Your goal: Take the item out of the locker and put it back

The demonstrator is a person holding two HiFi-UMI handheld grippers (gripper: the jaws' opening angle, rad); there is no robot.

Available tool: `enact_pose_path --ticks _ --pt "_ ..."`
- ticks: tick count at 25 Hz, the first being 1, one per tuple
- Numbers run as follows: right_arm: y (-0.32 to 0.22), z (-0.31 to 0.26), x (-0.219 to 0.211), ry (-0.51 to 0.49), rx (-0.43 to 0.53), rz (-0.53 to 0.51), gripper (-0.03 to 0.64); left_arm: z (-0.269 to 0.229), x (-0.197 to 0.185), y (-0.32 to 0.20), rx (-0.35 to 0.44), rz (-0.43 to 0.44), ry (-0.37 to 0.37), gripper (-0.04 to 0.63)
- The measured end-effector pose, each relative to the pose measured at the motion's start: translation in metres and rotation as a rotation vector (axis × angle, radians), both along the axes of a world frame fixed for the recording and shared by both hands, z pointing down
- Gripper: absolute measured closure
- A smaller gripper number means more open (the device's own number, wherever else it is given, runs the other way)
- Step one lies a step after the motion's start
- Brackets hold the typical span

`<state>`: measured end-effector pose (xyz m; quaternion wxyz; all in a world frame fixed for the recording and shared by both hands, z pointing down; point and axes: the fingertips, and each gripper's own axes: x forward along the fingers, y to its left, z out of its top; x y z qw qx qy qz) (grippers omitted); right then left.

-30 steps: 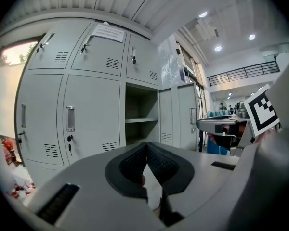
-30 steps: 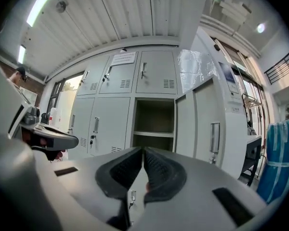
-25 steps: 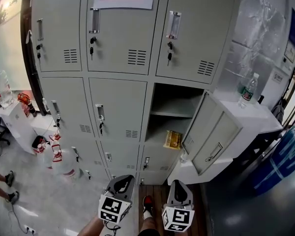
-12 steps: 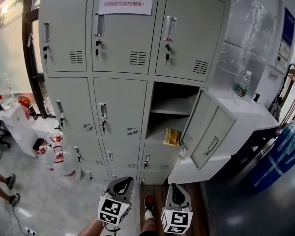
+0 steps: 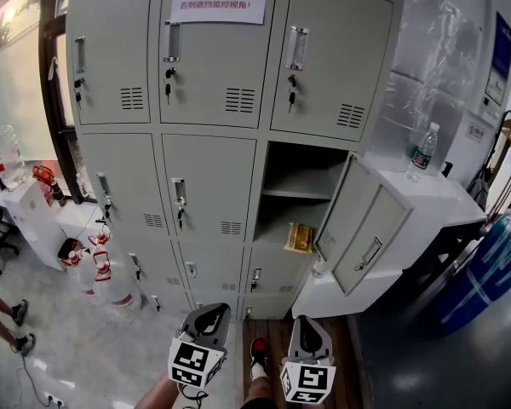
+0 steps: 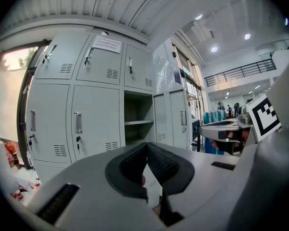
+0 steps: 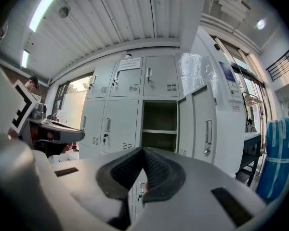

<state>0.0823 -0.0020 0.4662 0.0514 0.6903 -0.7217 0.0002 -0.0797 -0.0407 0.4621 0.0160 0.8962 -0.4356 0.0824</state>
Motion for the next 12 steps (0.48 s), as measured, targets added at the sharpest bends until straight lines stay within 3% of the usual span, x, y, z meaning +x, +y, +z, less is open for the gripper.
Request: enact_pose_path --ticks 12 --pt "-0.012 -0.003 0.001 0.003 0.012 -0.015 0.600 0.001 -0.002 -0.012 0.000 -0.023 0.006 0.574"
